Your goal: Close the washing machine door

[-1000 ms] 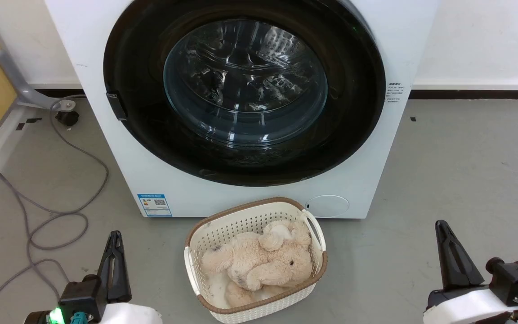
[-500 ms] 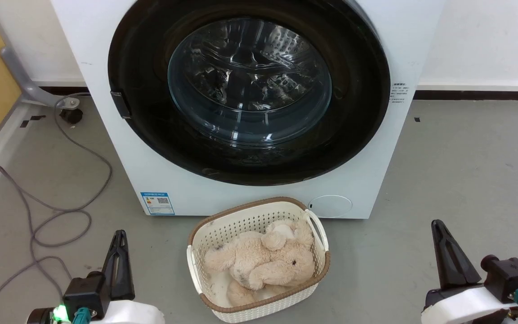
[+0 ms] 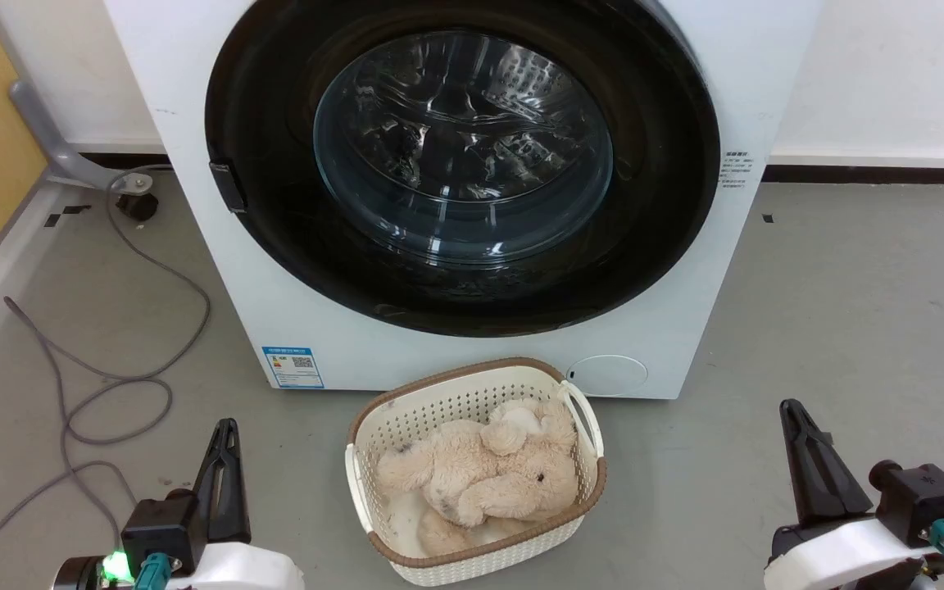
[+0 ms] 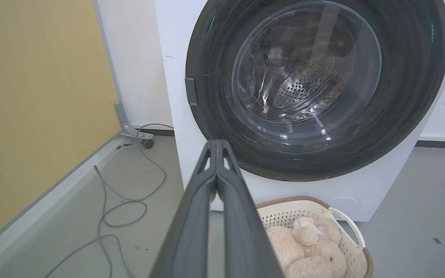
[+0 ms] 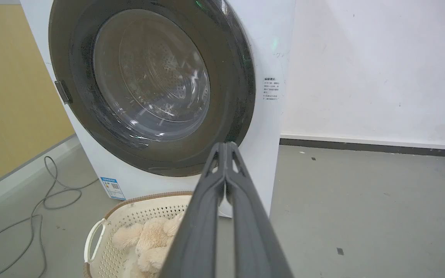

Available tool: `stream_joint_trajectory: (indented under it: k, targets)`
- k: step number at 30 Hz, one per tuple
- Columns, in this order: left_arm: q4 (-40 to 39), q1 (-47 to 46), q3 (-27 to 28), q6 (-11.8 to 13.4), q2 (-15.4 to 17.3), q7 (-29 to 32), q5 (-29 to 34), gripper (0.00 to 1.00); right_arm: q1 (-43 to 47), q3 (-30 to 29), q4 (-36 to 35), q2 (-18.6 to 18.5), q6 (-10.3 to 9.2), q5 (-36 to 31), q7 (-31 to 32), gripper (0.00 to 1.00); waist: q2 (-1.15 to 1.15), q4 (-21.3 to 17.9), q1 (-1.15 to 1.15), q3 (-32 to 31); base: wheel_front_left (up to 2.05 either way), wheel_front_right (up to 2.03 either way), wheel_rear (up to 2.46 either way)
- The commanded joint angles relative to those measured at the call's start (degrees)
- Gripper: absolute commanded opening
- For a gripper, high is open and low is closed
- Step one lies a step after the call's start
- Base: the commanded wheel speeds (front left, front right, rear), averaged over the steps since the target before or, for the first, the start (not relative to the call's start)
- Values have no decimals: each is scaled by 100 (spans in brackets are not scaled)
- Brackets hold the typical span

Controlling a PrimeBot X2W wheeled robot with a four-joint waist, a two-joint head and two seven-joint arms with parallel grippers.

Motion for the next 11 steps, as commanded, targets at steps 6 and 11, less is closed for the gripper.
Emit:
stream_joint_trajectory:
  k: [6,11]
  targets:
    - [-28,-100,-6,-54,5,81,71,0,2,23,-73,14,-2,-72,84,0,0,27,0,5,0,0,0]
    - [-35,-122,-18,-87,5,163,89,0,3,42,-116,15,-3,-114,166,0,0,56,0,11,0,0,0]
